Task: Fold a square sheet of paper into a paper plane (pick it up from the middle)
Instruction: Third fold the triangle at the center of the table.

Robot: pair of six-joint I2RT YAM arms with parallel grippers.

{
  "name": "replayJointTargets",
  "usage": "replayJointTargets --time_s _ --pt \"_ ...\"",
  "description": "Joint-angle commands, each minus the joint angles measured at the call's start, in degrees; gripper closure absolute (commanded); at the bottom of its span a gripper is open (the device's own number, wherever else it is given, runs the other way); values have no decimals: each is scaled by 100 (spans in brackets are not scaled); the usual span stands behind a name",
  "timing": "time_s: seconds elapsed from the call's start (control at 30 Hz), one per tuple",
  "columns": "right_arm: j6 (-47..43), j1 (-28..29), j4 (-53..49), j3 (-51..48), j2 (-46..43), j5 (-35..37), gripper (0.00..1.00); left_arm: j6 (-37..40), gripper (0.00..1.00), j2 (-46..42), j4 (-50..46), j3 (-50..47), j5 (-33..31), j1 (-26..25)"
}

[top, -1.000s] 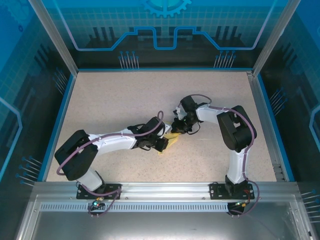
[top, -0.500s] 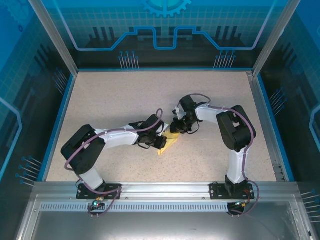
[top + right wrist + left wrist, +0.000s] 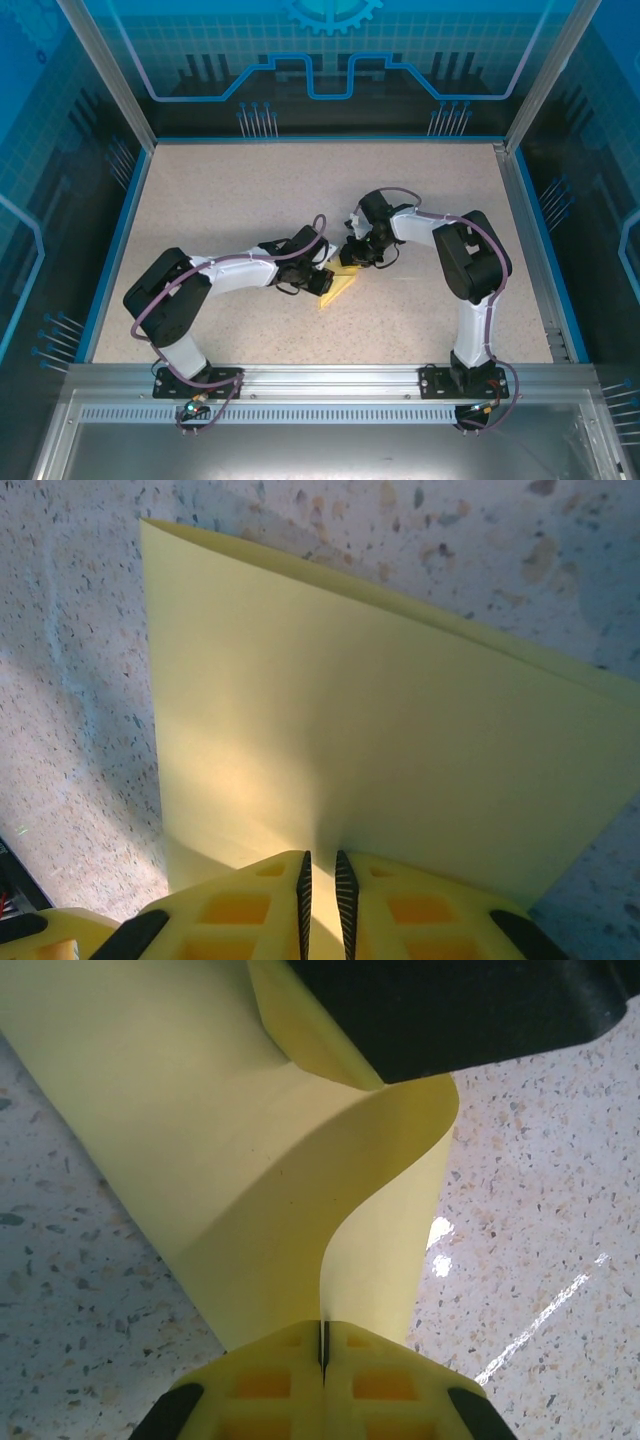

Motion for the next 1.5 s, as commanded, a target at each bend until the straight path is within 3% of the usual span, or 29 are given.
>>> replayJointTargets --time_s 0.0,1.47 --pt "-82 15 -363 31 116 333 80 91 99 142 -185 167 109 75" --pt "-8 19 -365 77 188 323 78 -74 96 474 -277 356 -192 81"
